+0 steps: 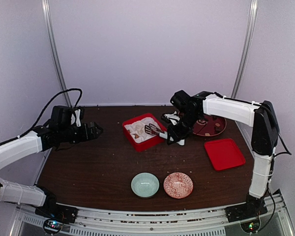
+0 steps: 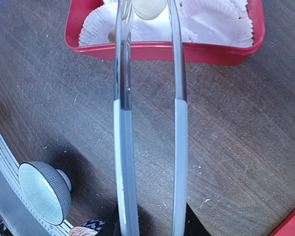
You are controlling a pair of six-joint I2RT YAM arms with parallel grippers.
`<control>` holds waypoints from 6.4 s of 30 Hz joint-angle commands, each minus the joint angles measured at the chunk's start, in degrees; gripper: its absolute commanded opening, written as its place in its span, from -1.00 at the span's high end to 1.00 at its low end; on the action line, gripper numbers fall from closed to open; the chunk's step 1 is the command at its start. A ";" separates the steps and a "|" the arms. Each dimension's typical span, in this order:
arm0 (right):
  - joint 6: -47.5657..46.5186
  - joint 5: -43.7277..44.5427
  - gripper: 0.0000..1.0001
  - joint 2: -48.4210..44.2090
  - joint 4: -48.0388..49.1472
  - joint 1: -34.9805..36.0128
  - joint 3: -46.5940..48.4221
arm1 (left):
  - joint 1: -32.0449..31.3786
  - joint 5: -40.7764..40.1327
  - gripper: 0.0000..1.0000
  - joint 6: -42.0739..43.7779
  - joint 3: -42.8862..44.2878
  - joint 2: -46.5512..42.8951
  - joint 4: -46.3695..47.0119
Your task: Pack the chocolate
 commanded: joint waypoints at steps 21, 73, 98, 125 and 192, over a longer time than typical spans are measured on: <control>0.11 -0.79 0.30 1.12 0.10 1.42 1.73 | 0.40 0.56 -0.96 -0.56 -0.60 -0.04 3.31; 2.27 5.49 0.38 7.16 6.43 -35.03 8.88 | 0.50 -0.81 -0.95 -0.27 -0.71 0.87 2.05; 2.40 9.59 0.35 22.51 0.92 -33.21 26.14 | 1.46 -0.40 -0.95 -0.43 -1.35 1.69 2.69; 1.30 8.99 0.67 18.12 -0.15 -32.86 21.55 | 1.79 0.27 -0.95 -0.41 -0.91 2.36 3.04; 1.56 5.99 0.60 18.36 1.68 -3.41 22.45 | 1.92 0.36 -0.95 -0.57 -2.04 2.85 4.01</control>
